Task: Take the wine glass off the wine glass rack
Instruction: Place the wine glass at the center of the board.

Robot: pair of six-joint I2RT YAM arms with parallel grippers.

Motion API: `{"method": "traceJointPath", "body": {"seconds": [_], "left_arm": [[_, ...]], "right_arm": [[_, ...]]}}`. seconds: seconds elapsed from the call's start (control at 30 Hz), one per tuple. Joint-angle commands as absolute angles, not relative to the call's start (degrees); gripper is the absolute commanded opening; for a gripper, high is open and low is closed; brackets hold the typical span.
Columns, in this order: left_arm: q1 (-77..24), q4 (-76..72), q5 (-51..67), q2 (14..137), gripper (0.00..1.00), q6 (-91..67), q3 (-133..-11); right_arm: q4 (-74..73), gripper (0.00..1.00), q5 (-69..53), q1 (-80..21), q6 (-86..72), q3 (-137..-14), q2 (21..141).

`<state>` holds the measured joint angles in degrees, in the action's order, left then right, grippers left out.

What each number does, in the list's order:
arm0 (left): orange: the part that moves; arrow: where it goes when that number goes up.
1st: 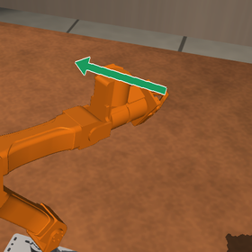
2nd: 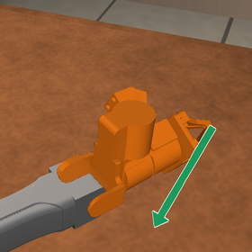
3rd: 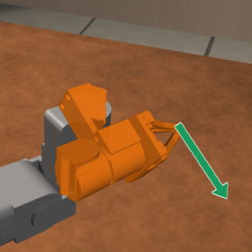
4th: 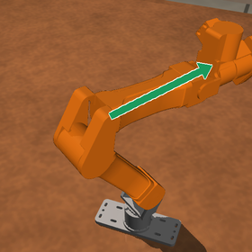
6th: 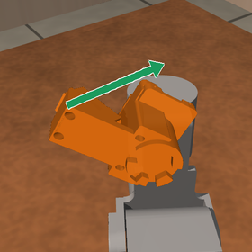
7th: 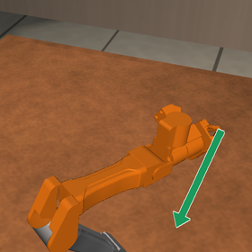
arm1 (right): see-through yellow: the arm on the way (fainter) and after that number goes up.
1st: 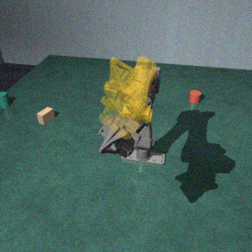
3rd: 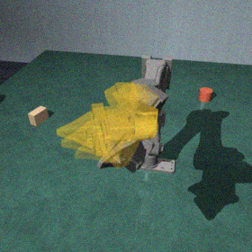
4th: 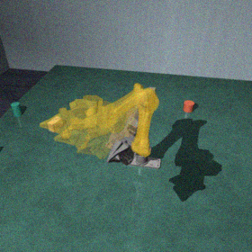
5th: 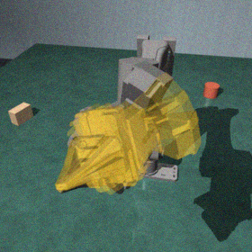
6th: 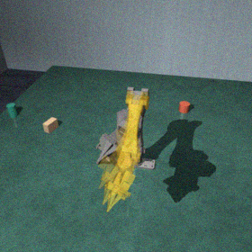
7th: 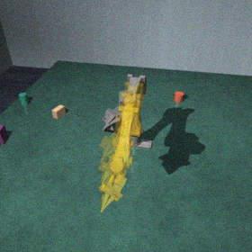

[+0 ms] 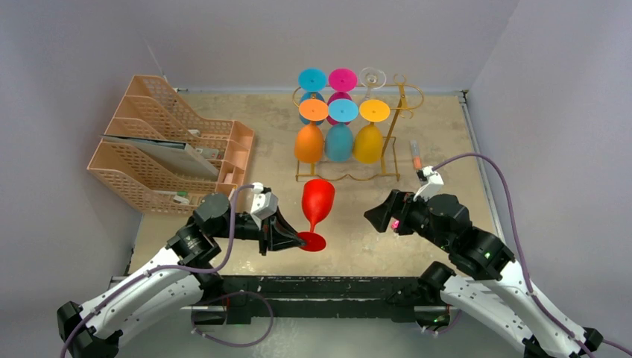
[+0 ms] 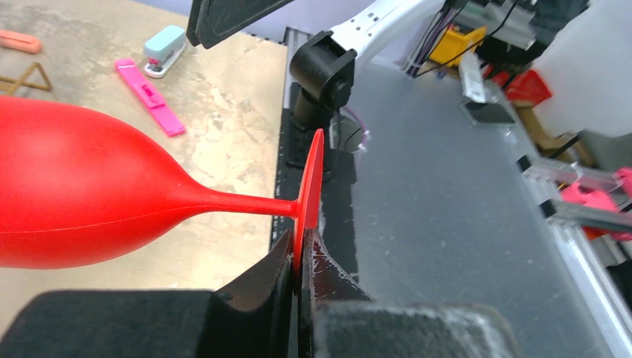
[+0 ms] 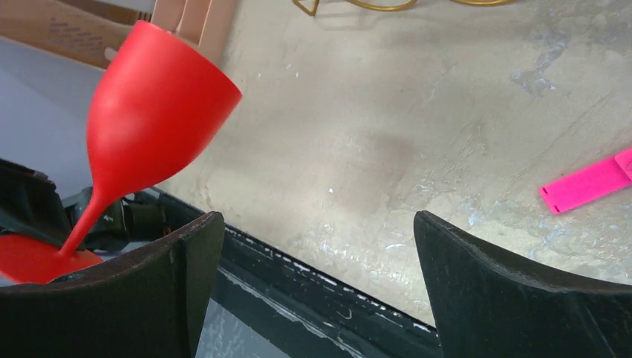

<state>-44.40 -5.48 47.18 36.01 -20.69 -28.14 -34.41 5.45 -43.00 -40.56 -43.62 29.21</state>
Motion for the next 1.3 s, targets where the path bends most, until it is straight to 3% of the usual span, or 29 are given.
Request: {"method": "traceJointPath", "body": {"seconds": [0.0,0.13,0.3,0.47,0.77,0.9,1.1,1.27], "left_arm": [[-44.6,7.9,48.8,36.0,0.0,-2.8,-34.8],[-44.6,19.0,47.4,37.7,0.0,12.2,-38.5],[-44.6,27.7,46.3,37.3,0.0,23.7,-39.7],[-44.6,31.6,42.9,36.7,0.0,28.3,-39.2],[-44.6,31.9,50.9,38.6,0.0,37.0,-40.7],[-44.6,32.5,54.0,39.4,0.0,40.5,-43.5],[-44.6,35.0,55.4,40.5,0.0,44.8,-45.6],[-44.6,31.2,57.5,39.3,0.0,41.9,-44.7]], "right_arm": [[-34.6,0.99,9.6,-42.4,-43.8,-44.5,29.1],[-32.5,0.99,0.9,-39.8,-41.4,-47.1,32.6],[-30.8,0.99,-17.1,-26.8,-44.0,-51.8,39.6],[-14.6,0.99,-34.1,-16.0,-53.9,-44.5,42.3],[-8.9,0.92,-42.9,-15.6,-45.5,-47.9,41.8],[-4.5,0.92,-57.7,-15.6,-45.4,-52.2,48.2],[-15.3,0.87,-60.1,-16.0,-36.2,-59.2,53.9],[-31.7,0.78,-53.2,-18.5,-27.0,-66.8,57.9]]}}
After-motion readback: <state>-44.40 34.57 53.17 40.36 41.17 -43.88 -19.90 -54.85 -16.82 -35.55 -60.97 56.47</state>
